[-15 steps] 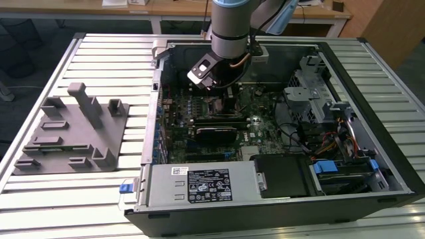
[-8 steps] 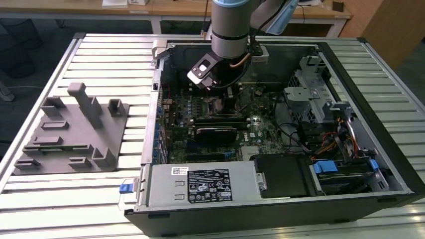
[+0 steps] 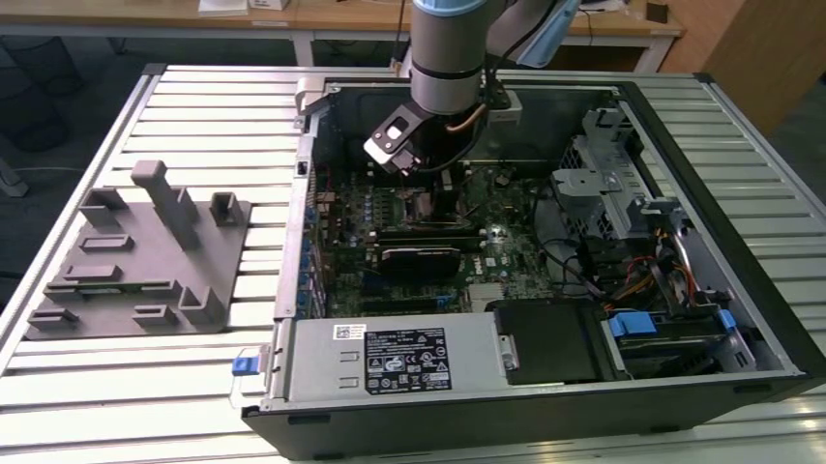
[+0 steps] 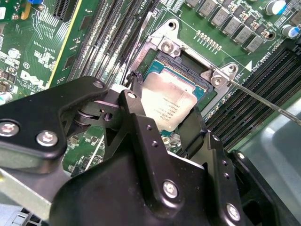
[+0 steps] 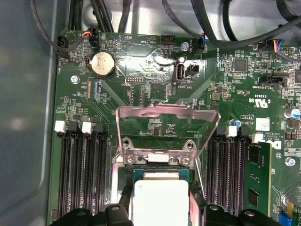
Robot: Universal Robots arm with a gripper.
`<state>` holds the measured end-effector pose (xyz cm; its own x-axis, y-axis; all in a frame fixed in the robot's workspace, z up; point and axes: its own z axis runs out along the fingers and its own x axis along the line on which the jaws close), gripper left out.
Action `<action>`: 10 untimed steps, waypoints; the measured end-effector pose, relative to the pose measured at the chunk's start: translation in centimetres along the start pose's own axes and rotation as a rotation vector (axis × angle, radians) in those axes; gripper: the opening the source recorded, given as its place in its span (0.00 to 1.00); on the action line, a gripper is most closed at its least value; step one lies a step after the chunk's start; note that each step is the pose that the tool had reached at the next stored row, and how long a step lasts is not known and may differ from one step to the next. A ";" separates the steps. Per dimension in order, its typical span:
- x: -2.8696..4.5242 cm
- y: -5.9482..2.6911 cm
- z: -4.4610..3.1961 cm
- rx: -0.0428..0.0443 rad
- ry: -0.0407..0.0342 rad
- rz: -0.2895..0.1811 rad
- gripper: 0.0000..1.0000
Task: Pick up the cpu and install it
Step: 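Place the cpu into insertion slot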
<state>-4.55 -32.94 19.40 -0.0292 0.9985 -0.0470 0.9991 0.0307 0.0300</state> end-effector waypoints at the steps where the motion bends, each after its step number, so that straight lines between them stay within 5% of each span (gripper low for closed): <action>1: 0.03 0.00 0.02 0.0003 -0.0002 0.005 0.55; 10: 0.11 -0.01 0.23 0.0005 -0.0006 0.001 0.55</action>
<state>-4.56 -32.83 19.16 -0.0278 0.9985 -0.0475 0.9991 0.0293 0.0296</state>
